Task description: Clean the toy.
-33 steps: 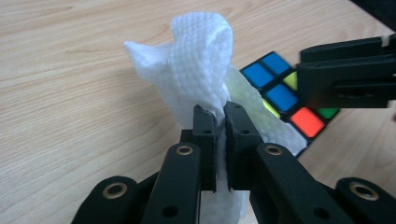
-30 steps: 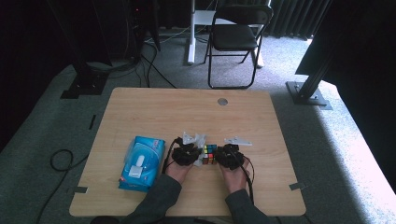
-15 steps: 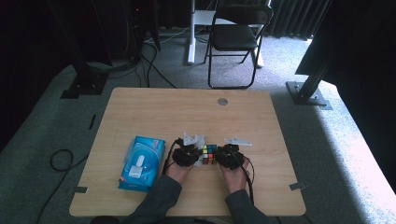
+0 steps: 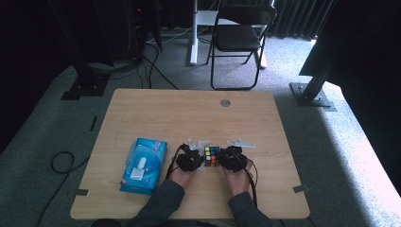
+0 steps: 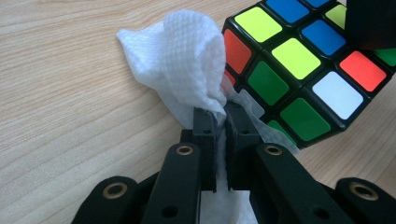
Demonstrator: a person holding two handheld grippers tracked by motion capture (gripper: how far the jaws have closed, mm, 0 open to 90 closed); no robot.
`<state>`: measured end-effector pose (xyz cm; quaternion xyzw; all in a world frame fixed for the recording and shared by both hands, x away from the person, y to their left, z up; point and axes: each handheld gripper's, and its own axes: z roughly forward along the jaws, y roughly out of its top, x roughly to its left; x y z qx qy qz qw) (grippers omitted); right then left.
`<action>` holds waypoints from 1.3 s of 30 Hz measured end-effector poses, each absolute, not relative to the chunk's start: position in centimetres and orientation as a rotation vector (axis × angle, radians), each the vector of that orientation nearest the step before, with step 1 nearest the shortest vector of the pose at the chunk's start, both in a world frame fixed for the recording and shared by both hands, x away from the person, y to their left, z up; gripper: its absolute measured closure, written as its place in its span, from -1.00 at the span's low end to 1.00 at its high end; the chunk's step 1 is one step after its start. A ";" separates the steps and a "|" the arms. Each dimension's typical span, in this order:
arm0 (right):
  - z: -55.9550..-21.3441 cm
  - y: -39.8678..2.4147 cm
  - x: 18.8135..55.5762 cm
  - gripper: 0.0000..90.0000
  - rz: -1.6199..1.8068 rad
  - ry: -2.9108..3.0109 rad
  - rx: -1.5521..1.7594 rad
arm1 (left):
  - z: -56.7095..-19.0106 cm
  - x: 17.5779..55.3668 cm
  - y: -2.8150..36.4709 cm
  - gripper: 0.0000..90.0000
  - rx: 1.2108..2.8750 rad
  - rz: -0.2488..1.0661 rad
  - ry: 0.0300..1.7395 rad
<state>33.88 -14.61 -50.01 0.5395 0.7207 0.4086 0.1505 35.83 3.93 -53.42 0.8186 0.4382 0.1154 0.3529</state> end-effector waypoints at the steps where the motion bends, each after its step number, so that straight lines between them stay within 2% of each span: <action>1: -50.0 -14.6 33.9 0.57 1.174 2.070 1.549 | -53.4 35.9 3.9 0.88 2.120 0.301 1.131; 15: -50.0 -14.6 33.9 0.57 1.179 2.069 1.548 | -53.3 35.9 4.1 0.88 2.105 0.290 1.136; 39: -50.0 -14.6 33.9 0.57 1.176 2.073 1.550 | -50.8 34.5 5.3 0.87 2.027 0.281 1.090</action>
